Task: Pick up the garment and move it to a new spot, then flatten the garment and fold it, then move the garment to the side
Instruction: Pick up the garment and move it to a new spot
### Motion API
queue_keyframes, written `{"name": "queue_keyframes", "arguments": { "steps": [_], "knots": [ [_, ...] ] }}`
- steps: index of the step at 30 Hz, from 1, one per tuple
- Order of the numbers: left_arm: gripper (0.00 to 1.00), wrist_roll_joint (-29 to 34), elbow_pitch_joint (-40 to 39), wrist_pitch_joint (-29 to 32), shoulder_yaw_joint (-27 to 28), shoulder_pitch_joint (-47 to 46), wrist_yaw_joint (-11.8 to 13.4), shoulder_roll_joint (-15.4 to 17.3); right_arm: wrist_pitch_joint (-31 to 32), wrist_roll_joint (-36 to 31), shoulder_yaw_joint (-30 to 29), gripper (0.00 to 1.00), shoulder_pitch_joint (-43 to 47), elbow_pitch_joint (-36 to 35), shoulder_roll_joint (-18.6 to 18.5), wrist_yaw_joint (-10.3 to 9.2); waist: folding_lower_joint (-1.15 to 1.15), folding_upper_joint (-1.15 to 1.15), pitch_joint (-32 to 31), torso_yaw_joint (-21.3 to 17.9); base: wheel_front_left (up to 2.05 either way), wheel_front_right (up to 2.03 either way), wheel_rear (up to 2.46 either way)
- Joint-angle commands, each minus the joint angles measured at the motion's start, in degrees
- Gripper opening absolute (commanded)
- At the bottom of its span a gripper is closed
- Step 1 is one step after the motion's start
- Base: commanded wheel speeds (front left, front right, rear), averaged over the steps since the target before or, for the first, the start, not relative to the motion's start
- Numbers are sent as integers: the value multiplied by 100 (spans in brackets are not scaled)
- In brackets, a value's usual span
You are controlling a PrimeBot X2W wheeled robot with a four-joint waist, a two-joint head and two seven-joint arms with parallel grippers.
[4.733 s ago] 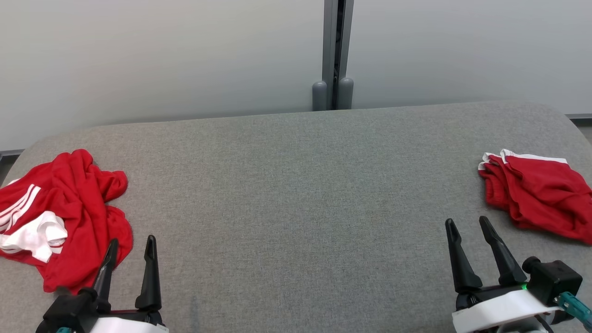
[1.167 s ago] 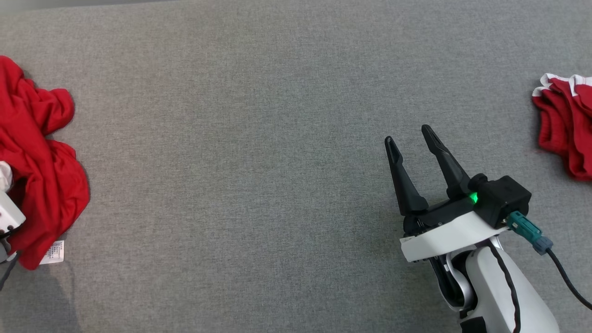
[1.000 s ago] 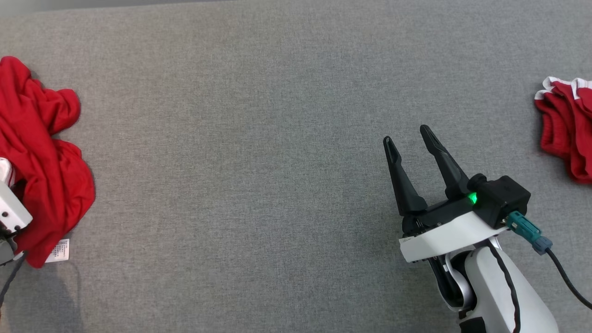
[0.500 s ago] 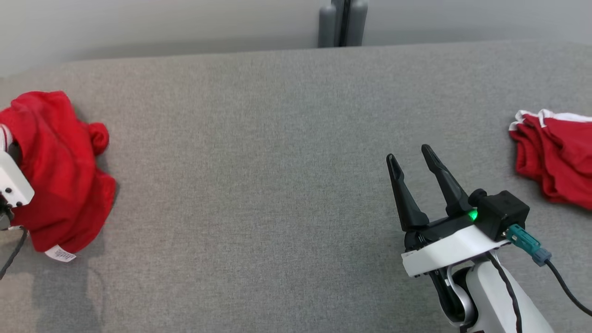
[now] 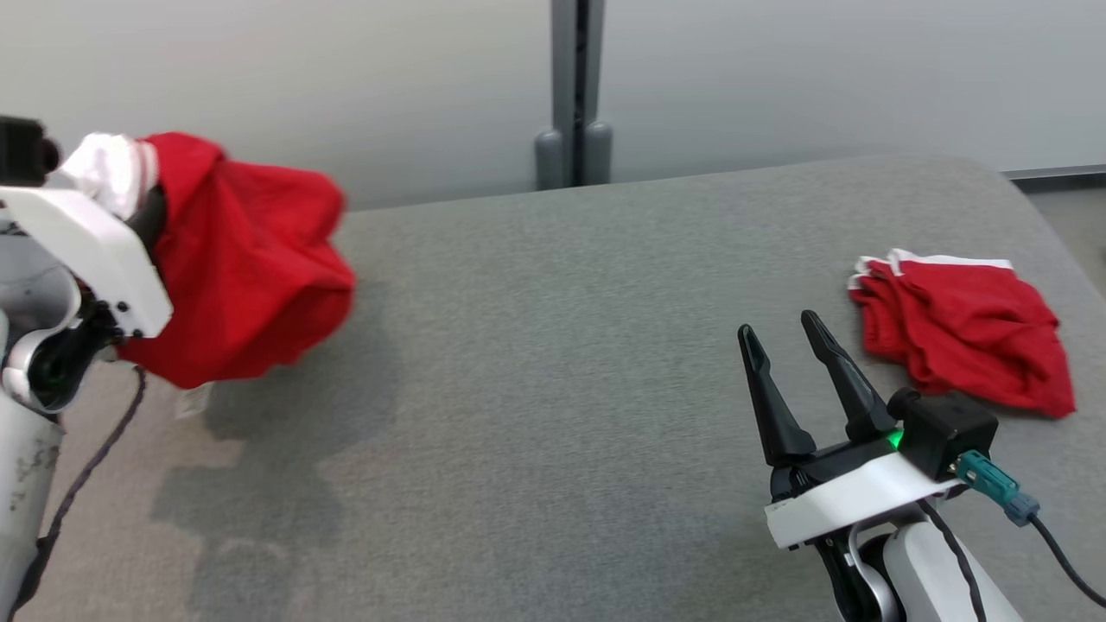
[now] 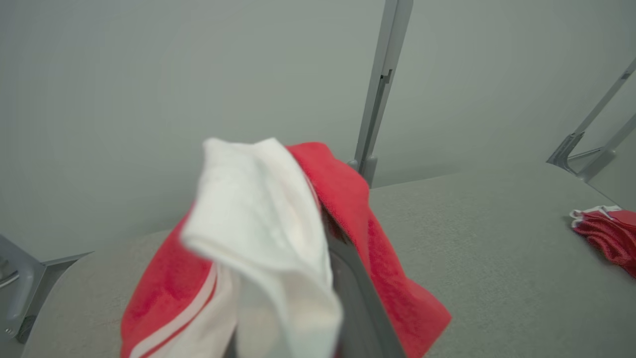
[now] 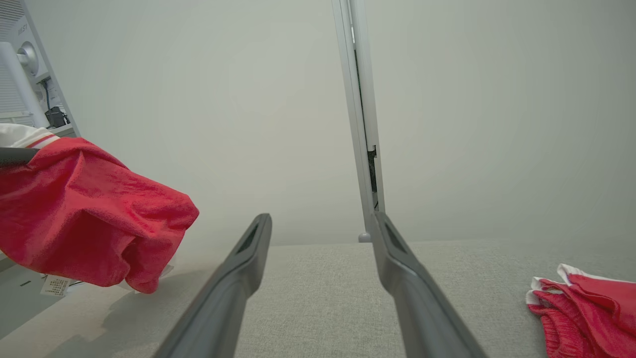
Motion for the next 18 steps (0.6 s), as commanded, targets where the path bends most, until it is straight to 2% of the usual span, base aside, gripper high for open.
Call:
{"name": "queue_keyframes", "arguments": {
  "steps": [1, 2, 8, 11, 15, 18],
  "knots": [
    [0, -85, -322, 59, -31, 117, -10, -5, -29, 41, -16, 100, 70, -29, -57, 1, 0, 0, -151, -233, 0, 0, 0],
    [0, -85, -322, 59, -31, 117, -10, -5, -29, 41, -16, 100, 70, -29, -57, 1, 0, 0, -151, -233, 0, 0, 0],
    [0, -158, -1676, 370, -178, 345, 119, -108, -28, 31, -102, 100, 117, -98, -108, 1, 0, 0, -105, -573, 0, 0, 0],
    [0, 4, -2242, 353, -320, 608, 267, -116, -28, 20, -162, 100, 162, -132, -116, 1, 0, 0, -34, -720, 0, 0, 0],
    [0, 326, -2623, -34, -543, 1162, 460, -222, -28, 6, -182, 100, 193, -181, -78, 1, 0, 0, 88, -898, 0, 0, 0],
    [0, 722, -2560, -572, -784, 1560, 546, -350, -28, -11, -153, 100, 199, -200, -59, 1, 0, 0, 176, -1010, 0, 0, 0]
  ]
}}
